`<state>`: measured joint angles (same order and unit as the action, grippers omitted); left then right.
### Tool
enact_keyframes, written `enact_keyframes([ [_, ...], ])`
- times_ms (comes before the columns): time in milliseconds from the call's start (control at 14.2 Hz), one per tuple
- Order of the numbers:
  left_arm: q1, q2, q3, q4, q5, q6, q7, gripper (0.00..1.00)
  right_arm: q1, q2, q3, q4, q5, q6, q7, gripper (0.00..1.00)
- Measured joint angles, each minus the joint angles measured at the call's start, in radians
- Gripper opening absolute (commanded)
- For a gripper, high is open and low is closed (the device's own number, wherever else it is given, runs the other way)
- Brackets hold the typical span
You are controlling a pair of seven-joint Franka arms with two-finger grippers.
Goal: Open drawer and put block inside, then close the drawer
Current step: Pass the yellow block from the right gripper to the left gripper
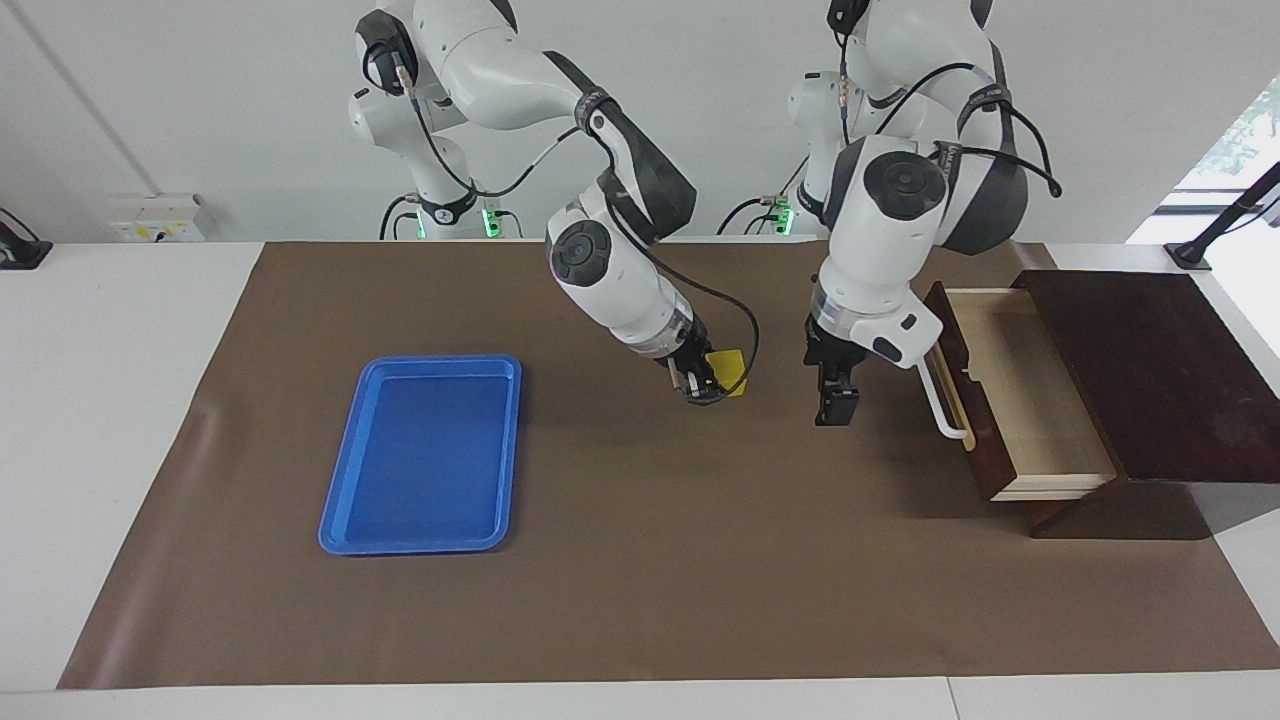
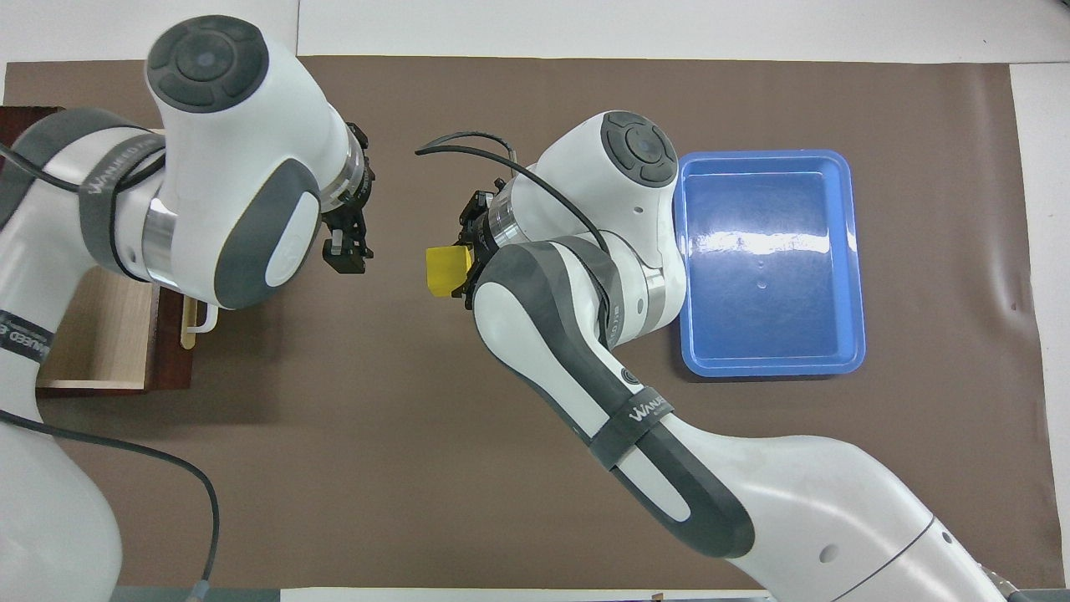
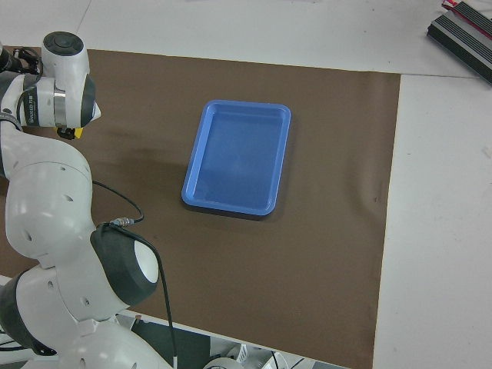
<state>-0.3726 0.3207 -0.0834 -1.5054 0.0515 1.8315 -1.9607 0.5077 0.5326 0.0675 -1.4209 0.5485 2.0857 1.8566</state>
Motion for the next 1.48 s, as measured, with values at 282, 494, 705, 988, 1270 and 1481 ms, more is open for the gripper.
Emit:
enact_keyframes([
  [282, -0.081, -0.056, -0.001, -0.142, 0.0, 0.077, -0.108, 1.0, 0.0, 0.0, 0.0, 0.001, 0.0, 0.0, 0.007, 0.0],
  [494, -0.087, -0.073, -0.001, -0.161, 0.0, 0.088, -0.116, 1.0, 0.0, 0.0, 0.0, 0.001, 0.0, 0.0, 0.007, 0.0],
  [705, -0.099, -0.076, -0.001, -0.175, 0.0, 0.101, -0.125, 1.0, 0.0, 0.0, 0.0, 0.001, 0.0, 0.0, 0.007, 0.0],
  [988, -0.112, -0.076, -0.001, -0.195, 0.0, 0.138, -0.155, 1.0, 0.0, 0.0, 0.0, 0.001, 0.0, 0.0, 0.007, 0.0],
  [1270, -0.127, -0.076, -0.001, -0.207, 0.0, 0.142, -0.172, 0.18, 0.0, 0.0, 0.0, 0.001, 0.0, 0.0, 0.007, 0.0],
  [1481, -0.128, -0.075, 0.006, -0.209, -0.006, 0.152, -0.182, 0.0, 0.005, 0.0, 0.0, 0.0, -0.009, 0.002, 0.004, 0.0],
])
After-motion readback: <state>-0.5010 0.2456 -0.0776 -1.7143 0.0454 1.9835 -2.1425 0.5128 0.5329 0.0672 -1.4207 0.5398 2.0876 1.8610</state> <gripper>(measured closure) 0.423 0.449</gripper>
